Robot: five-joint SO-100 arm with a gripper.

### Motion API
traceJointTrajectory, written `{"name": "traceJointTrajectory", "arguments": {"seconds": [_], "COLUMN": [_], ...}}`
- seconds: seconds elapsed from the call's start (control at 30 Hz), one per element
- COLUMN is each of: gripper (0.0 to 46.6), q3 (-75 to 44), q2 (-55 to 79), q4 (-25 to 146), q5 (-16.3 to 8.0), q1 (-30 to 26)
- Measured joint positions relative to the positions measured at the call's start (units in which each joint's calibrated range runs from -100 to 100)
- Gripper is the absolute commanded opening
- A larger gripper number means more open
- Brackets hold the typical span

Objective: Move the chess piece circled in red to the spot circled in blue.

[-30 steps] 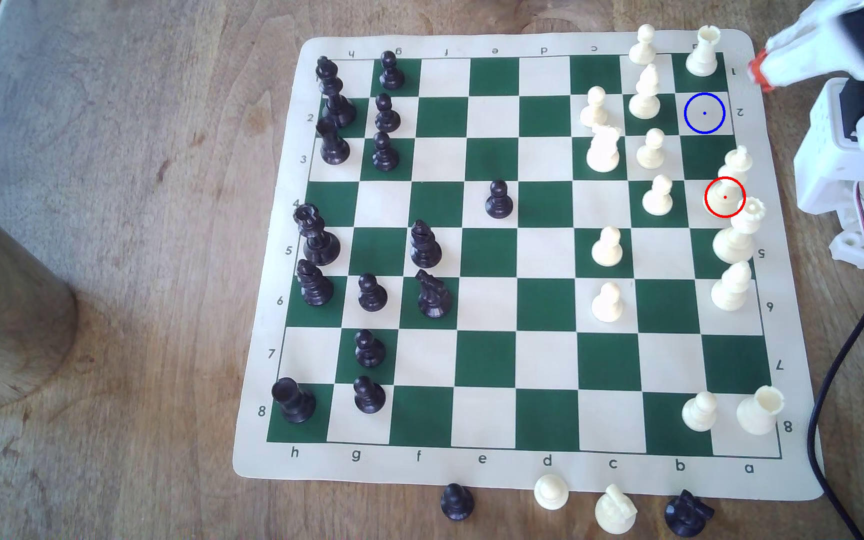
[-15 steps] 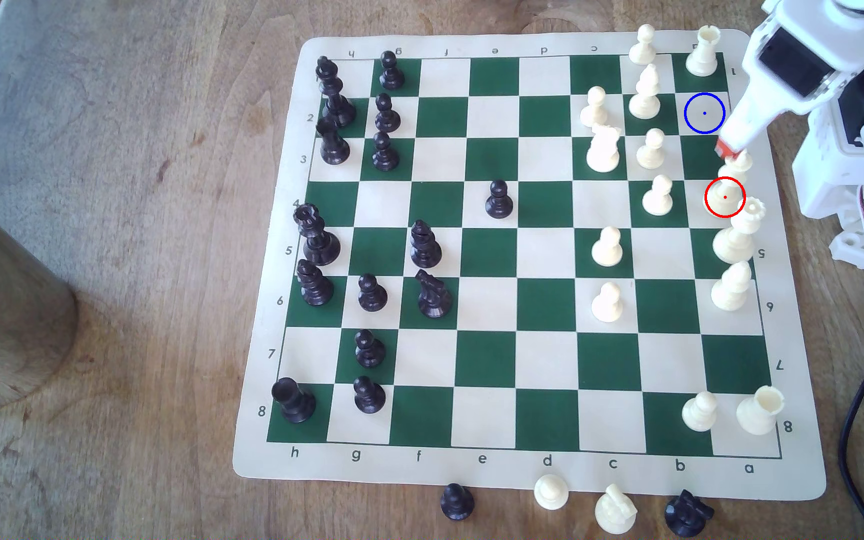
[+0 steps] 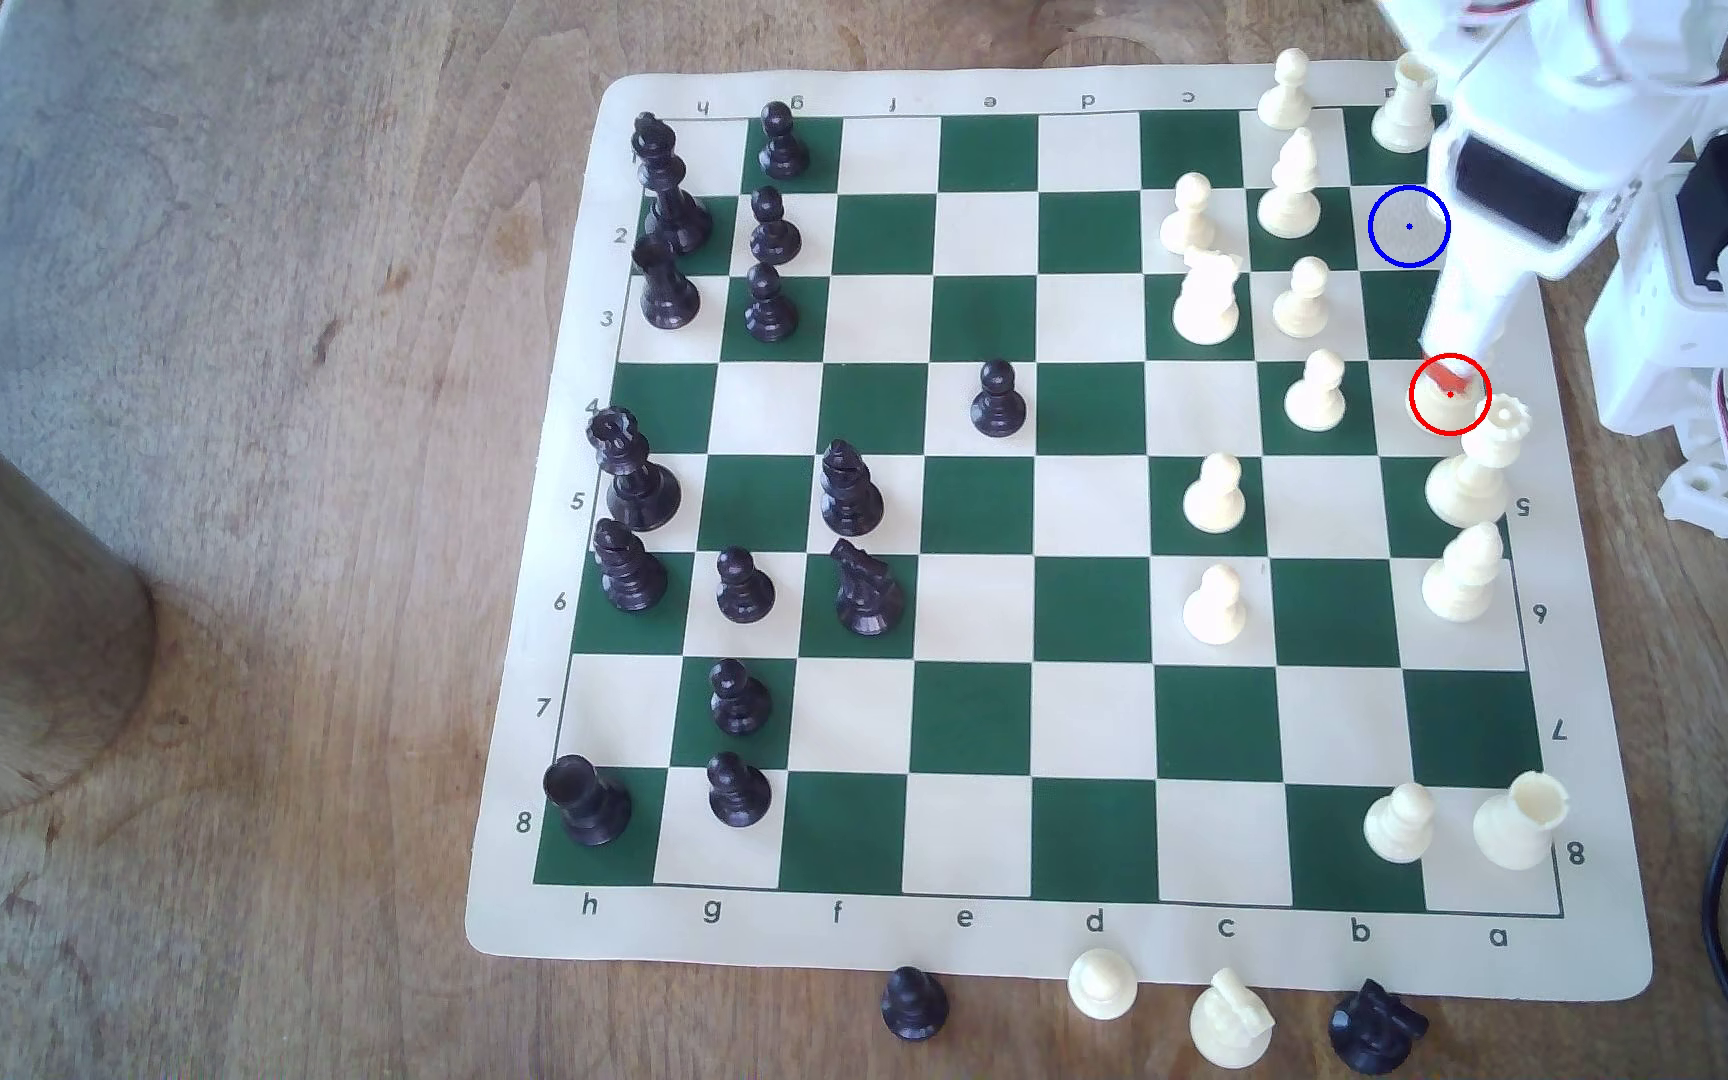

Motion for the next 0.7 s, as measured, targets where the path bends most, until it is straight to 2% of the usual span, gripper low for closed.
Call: {"name": "traceJointTrajectory", "arguments": {"seconds": [0.13,0.37,0.7], "gripper": [18.8,22.7,20.5], "q3": [0.6,2.3,3.3], "q2": [1.5,3.1,8.5], "q4": [-2.5,-5.7,-7.5], "q5": [0.4,0.6,1.3], "q1": [0.7,3.3,5.8]}}
